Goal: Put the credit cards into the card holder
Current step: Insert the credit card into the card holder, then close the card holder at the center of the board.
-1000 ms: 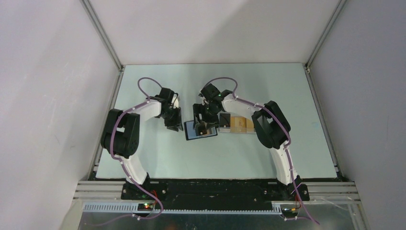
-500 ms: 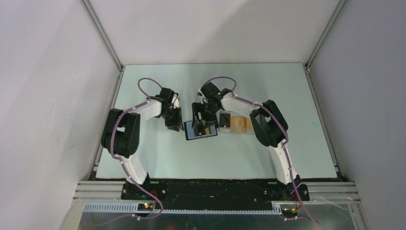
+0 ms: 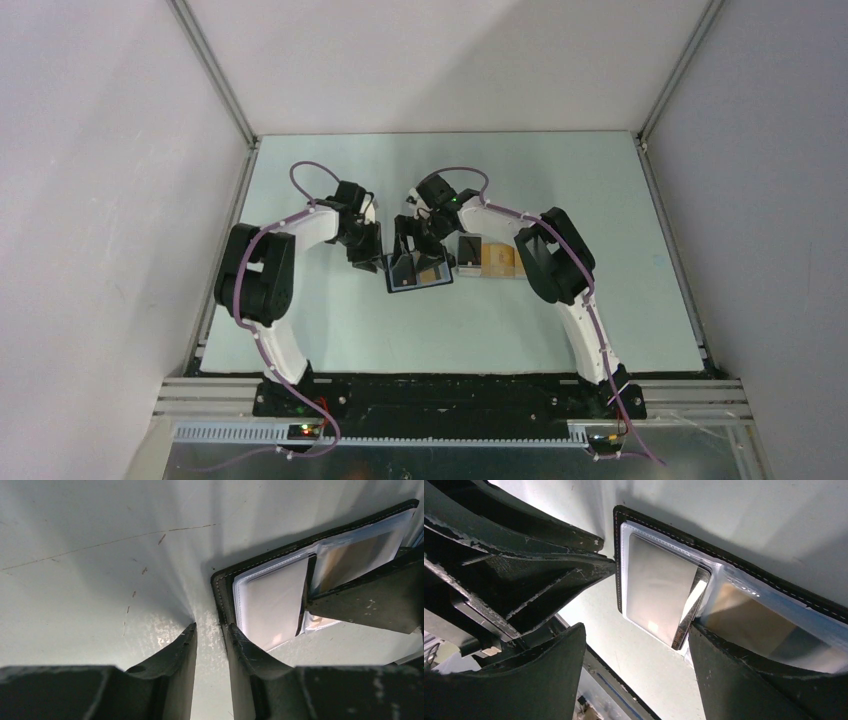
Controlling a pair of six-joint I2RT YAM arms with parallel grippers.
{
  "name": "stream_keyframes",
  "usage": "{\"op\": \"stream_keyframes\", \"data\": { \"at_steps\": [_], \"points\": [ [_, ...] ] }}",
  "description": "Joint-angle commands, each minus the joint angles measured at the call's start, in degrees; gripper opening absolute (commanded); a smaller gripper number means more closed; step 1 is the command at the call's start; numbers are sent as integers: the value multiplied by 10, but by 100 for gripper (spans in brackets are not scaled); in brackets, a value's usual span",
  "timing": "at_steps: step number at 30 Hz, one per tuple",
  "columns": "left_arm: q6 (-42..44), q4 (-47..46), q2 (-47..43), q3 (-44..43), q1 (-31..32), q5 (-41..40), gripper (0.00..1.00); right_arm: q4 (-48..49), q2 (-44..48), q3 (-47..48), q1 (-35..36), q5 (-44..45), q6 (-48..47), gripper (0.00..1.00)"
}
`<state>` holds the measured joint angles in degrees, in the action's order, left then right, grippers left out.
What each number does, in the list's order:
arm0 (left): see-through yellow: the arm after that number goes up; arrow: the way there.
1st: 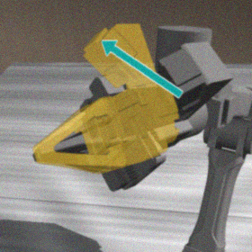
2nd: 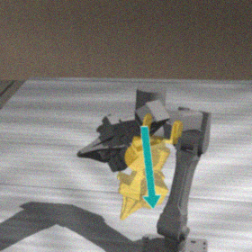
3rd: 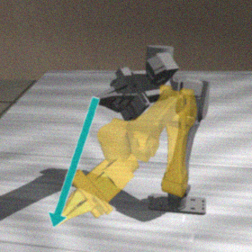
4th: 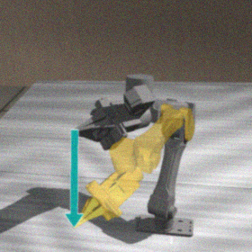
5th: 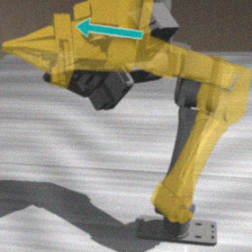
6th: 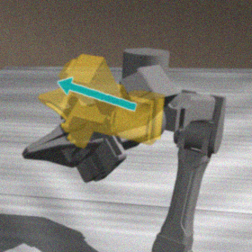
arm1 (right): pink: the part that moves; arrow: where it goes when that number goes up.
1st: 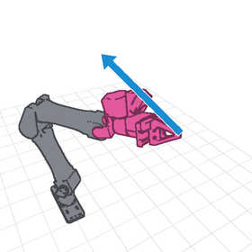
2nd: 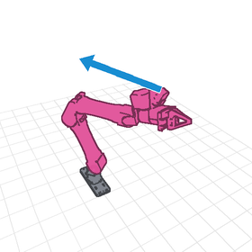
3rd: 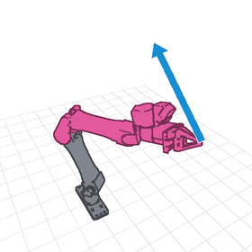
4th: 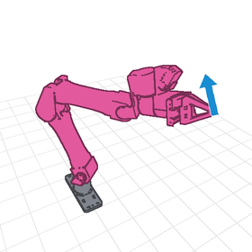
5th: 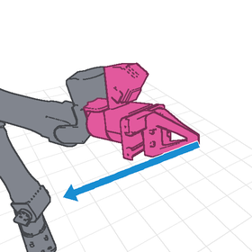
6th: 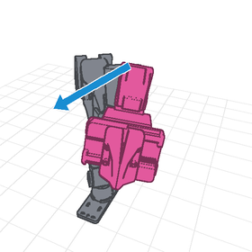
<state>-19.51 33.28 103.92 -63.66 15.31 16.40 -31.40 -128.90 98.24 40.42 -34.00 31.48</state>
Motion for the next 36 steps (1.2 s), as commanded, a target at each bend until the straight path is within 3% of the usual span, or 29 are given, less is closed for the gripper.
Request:
{"op": "stream_keyframes", "data": {
  "at_steps": [1,8,14,25,36],
  "points": [
    [-4,-12,8,-18,4,4,34,39,-14,-7,7,-29,16,79],
    [1,-13,-15,-12,3,-17,35,42,-10,1,7,-36,5,80],
    [-7,-15,-79,17,-8,-74,40,-25,30,15,4,39,-33,83],
    [-54,-94,-123,85,-43,42,45,-66,102,-25,-21,107,-62,85],
    [-86,-148,-114,120,-56,76,45,-155,116,9,-15,279,-129,83]
  ]
}}
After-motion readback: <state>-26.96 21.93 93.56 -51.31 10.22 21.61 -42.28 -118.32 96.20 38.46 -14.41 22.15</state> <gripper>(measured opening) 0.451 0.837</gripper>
